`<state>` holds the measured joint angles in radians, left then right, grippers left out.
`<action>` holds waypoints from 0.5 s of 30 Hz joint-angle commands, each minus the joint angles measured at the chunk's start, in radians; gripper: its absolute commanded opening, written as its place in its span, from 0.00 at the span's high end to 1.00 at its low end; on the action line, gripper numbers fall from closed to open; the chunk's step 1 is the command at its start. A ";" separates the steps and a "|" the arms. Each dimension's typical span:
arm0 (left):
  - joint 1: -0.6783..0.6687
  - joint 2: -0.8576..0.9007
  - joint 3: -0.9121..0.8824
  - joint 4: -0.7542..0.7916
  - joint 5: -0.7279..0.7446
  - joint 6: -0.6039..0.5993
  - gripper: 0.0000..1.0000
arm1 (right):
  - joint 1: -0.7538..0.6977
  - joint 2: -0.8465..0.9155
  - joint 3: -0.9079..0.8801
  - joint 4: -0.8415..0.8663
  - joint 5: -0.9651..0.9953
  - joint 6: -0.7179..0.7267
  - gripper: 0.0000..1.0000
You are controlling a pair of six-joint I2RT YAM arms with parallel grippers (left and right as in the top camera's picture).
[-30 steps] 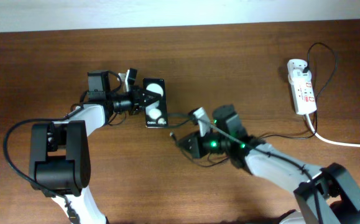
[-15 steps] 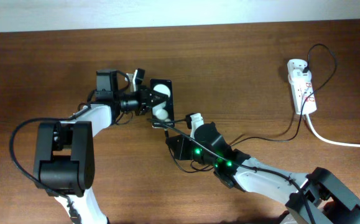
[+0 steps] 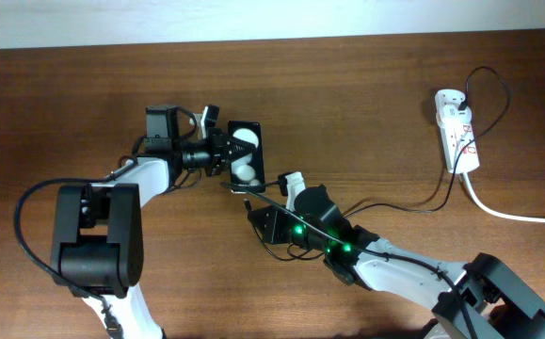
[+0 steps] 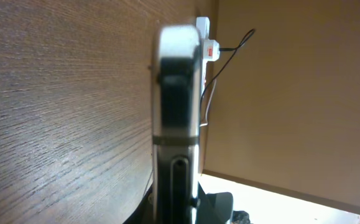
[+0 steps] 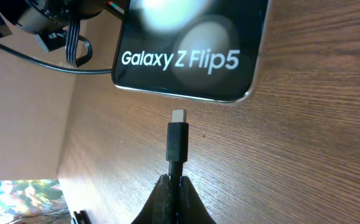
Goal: Plug charger to phone and switch on socket
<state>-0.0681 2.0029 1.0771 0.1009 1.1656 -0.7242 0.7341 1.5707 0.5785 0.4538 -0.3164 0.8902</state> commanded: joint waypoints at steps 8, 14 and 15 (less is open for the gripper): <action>0.030 -0.016 0.002 -0.005 -0.006 -0.009 1.00 | 0.004 -0.005 -0.001 0.052 -0.005 -0.074 0.96; 0.030 -0.016 0.002 -0.005 -0.006 -0.009 1.00 | 0.003 -0.005 -0.001 0.059 0.041 -0.071 0.96; 0.030 -0.016 0.002 -0.005 -0.005 -0.009 1.00 | 0.003 -0.005 -0.001 0.060 0.045 -0.070 0.96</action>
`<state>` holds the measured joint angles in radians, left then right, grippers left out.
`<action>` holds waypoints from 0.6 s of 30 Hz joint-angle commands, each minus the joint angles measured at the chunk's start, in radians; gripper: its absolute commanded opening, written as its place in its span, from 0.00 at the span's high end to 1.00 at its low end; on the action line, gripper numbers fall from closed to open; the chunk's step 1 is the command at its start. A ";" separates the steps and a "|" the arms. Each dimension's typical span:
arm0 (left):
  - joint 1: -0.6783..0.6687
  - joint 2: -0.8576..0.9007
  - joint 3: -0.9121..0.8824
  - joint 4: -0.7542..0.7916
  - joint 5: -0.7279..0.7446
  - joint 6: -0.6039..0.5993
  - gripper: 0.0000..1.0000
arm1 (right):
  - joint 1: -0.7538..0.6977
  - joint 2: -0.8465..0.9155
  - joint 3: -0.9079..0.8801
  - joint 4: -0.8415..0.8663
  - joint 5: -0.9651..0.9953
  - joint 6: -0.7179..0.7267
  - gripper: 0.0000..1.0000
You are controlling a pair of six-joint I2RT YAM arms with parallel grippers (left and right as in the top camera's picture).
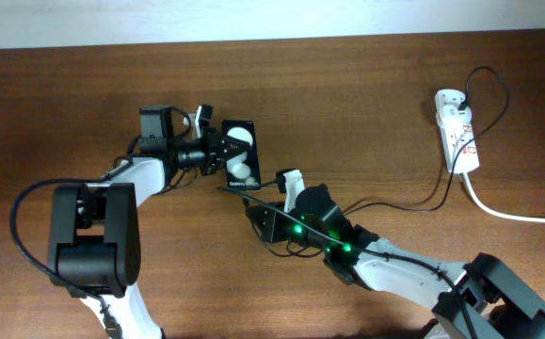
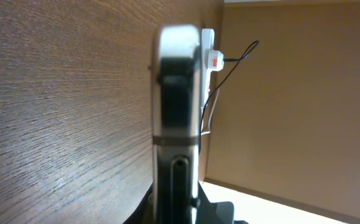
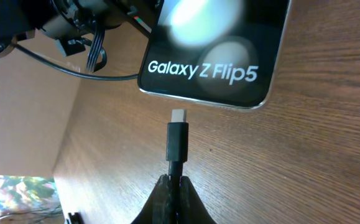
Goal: Plug charger to phone and switch on socket
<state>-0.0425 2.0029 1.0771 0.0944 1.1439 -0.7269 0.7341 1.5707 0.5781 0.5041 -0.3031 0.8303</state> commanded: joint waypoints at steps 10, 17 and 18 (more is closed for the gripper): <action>0.003 -0.016 0.002 0.002 0.046 -0.048 0.98 | 0.003 -0.005 0.000 0.010 0.027 0.017 0.96; 0.002 -0.016 0.002 0.002 0.046 -0.058 1.00 | 0.003 -0.005 0.000 0.013 0.063 0.050 0.96; 0.002 -0.016 0.002 0.002 0.046 -0.058 1.00 | 0.003 -0.005 0.000 0.023 0.074 0.051 0.96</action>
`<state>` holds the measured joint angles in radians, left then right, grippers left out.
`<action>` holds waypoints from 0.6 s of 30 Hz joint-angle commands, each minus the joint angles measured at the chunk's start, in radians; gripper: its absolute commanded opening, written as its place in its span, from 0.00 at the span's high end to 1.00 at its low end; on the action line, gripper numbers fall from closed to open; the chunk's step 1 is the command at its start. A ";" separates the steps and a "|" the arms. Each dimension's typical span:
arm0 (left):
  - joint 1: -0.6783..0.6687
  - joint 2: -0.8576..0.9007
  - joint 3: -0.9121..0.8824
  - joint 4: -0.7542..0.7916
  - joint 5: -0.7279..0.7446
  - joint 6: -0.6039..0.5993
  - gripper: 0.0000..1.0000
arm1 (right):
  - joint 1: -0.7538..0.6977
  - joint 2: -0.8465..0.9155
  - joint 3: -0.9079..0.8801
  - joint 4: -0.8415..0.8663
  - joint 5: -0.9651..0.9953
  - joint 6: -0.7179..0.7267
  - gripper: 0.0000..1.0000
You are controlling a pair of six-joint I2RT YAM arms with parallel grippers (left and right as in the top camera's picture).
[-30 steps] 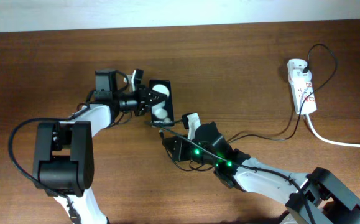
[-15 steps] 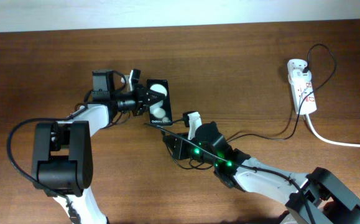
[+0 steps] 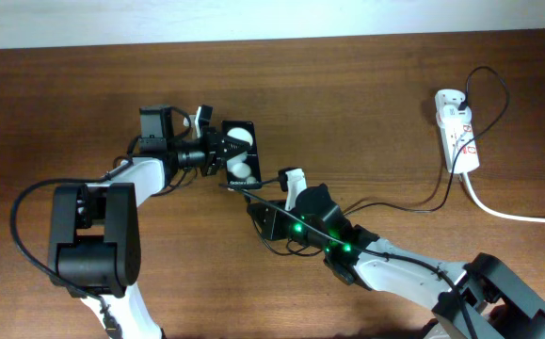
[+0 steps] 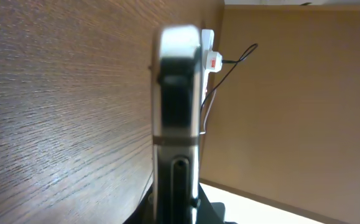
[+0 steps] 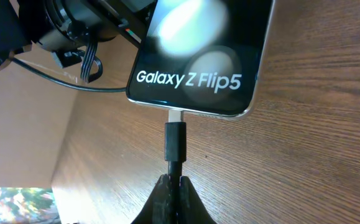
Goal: Plug charger to phone and switch on socket
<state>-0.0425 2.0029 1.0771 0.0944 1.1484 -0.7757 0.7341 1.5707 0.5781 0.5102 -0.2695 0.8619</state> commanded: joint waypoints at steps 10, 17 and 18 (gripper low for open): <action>0.002 -0.016 0.002 0.002 0.042 -0.010 1.00 | 0.005 -0.005 0.000 0.048 0.201 0.116 0.96; -0.028 -0.016 0.002 0.003 0.043 -0.010 1.00 | 0.004 0.003 0.000 0.047 0.204 0.116 0.96; -0.028 -0.016 0.002 0.008 0.054 -0.010 1.00 | 0.005 0.010 0.000 0.047 0.216 0.116 0.96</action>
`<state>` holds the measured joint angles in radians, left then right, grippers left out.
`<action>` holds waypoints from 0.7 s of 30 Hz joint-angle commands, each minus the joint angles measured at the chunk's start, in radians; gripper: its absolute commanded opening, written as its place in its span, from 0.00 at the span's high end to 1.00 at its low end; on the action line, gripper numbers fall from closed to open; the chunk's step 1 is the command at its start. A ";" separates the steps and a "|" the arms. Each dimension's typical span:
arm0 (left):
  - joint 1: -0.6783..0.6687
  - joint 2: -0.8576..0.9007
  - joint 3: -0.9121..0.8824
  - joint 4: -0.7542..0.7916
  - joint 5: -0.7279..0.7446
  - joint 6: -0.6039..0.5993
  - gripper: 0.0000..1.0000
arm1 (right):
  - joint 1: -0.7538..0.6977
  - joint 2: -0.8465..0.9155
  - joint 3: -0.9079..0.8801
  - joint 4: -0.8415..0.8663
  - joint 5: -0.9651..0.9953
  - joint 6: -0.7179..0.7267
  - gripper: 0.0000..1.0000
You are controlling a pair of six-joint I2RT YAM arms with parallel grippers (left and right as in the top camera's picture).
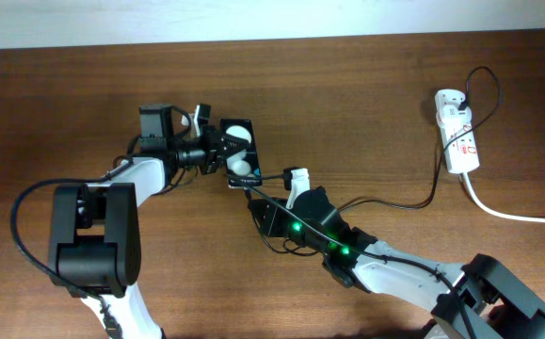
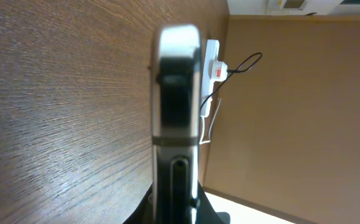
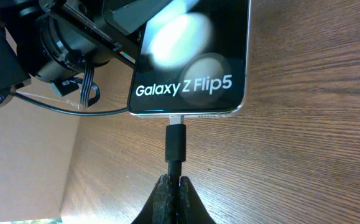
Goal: Plug charger to phone and switch on socket
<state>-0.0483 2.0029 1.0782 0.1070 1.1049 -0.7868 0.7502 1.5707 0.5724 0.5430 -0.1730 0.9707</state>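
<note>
The phone (image 1: 241, 151), a black Galaxy Z Flip5 (image 3: 192, 59), lies flat on the wooden table. My left gripper (image 1: 217, 149) is shut on the phone's far edge; the left wrist view shows the phone (image 2: 176, 106) edge-on between the fingers. My right gripper (image 3: 175, 182) is shut on the black charger cable, and the charger plug (image 3: 175, 142) has its metal tip at the phone's bottom edge, partly in the port. In the overhead view my right gripper (image 1: 259, 201) sits just below the phone. The white socket strip (image 1: 456, 130) with its red switch lies at the far right.
The black charger cable (image 1: 394, 202) runs from my right arm across the table to the socket strip. A white mains lead (image 1: 517, 215) leaves the strip toward the right edge. The strip (image 2: 212, 59) also shows in the left wrist view beyond the phone.
The phone has turned a little and lies squarer to the plug. The plug's tip remains at the phone's bottom edge. Both grippers keep their grip.
At first the plug was held a short gap below the phone's bottom edge, with my left gripper holding the phone. The gap remained a moment later. Then the plug's tip met the edge, and now it sits at the port with the phone squarer.
</note>
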 commanded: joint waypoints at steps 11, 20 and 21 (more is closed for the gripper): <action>-0.031 -0.016 0.000 0.043 0.158 0.001 1.00 | -0.011 0.014 0.005 0.023 0.212 -0.024 0.96; -0.039 -0.016 0.000 0.066 0.183 0.001 1.00 | -0.011 0.041 0.006 0.105 0.238 -0.057 0.96; -0.039 -0.016 0.000 0.066 0.183 0.001 1.00 | -0.011 0.041 0.006 0.105 0.238 -0.057 0.96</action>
<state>-0.0593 2.0029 1.0912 0.1890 1.1183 -0.7868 0.7612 1.6070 0.5640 0.6170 -0.0929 0.9314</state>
